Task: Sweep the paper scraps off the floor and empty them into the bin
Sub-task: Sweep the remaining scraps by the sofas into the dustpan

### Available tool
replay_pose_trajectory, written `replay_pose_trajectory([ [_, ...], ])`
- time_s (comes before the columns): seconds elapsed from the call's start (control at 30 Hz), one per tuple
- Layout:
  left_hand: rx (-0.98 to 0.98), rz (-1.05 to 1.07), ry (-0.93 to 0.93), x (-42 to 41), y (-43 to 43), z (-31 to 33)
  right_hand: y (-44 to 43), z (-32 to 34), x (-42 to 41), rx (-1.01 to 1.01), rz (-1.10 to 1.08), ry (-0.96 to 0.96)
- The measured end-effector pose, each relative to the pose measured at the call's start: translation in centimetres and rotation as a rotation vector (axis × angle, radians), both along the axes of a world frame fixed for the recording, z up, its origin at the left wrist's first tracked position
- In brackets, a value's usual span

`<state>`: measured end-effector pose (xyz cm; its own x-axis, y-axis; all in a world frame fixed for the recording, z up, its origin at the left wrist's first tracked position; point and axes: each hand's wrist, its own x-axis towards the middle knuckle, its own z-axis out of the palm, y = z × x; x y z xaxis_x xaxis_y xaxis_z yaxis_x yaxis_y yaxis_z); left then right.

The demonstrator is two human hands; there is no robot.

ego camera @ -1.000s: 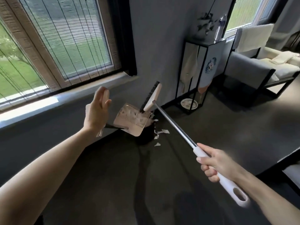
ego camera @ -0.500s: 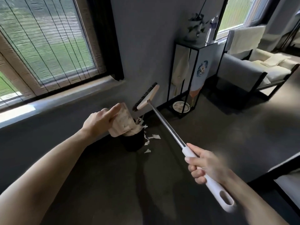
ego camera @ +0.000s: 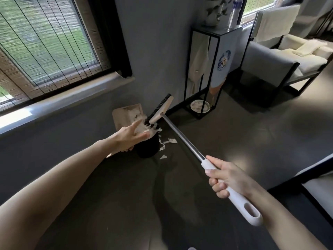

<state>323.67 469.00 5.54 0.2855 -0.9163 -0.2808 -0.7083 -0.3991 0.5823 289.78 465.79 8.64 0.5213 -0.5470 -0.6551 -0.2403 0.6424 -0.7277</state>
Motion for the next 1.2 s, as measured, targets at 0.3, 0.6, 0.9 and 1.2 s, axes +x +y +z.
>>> replay_pose_trajectory([
  [0.3,0.216,-0.244,-0.485,-2.9,-0.6,-1.7,0.9,-1.0,-0.2,0.005,-0.045,-0.020],
  [0.6,0.161,-0.609,-0.880,-4.6,0.2,-4.0,1.7,-1.8,-1.0,0.033,-0.104,-0.048],
  [0.9,0.148,-0.742,-0.957,-5.0,1.9,-4.9,2.6,-2.9,-1.6,0.049,-0.112,-0.049],
  [1.2,0.137,-0.725,-1.015,-3.9,2.6,-3.5,3.3,-3.7,-1.1,0.059,-0.102,-0.069],
])
